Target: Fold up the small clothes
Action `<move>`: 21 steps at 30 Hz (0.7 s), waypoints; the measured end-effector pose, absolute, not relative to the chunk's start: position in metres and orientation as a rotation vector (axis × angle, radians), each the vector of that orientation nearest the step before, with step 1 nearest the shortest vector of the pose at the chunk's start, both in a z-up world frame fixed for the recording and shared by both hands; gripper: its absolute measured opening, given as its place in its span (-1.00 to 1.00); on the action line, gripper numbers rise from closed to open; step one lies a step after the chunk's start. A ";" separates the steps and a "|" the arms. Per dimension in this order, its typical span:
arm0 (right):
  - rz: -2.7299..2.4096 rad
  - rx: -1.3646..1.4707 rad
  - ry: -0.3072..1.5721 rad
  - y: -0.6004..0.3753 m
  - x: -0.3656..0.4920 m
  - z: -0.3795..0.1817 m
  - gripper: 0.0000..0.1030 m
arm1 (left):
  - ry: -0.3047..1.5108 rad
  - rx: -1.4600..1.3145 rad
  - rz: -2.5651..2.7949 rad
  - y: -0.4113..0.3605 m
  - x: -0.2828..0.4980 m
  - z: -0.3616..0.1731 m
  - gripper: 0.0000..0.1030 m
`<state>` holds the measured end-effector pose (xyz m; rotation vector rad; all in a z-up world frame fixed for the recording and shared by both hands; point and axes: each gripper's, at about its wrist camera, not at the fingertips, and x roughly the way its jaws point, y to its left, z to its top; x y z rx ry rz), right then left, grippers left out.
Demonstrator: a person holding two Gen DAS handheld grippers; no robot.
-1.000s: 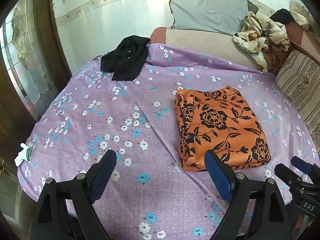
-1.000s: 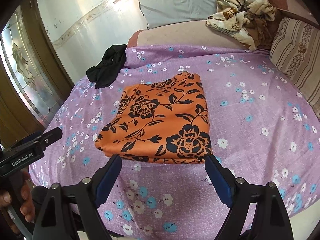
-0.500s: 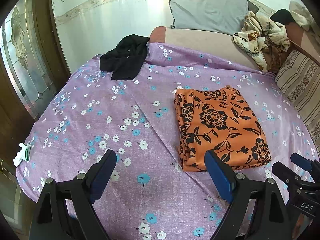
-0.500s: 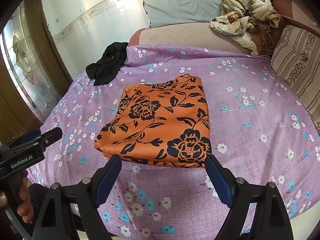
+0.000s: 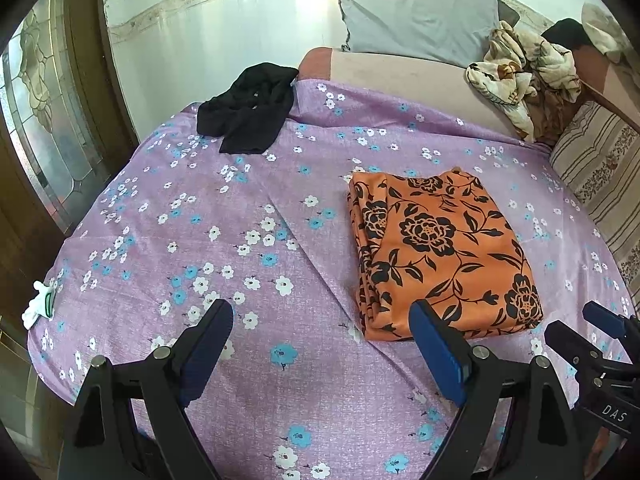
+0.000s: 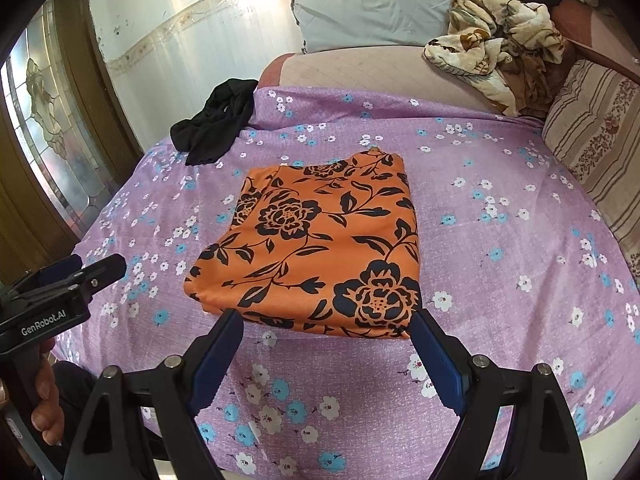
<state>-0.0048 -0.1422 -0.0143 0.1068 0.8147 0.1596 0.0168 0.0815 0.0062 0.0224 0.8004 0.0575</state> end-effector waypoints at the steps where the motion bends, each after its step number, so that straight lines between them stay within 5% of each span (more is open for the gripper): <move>1: 0.160 0.108 0.819 -0.142 -0.004 -0.015 0.70 | 0.803 0.023 0.058 0.082 0.017 0.006 0.75; 21: 0.163 0.046 0.795 -0.133 -0.005 -0.004 0.70 | 0.761 0.033 0.021 0.070 0.013 0.016 0.82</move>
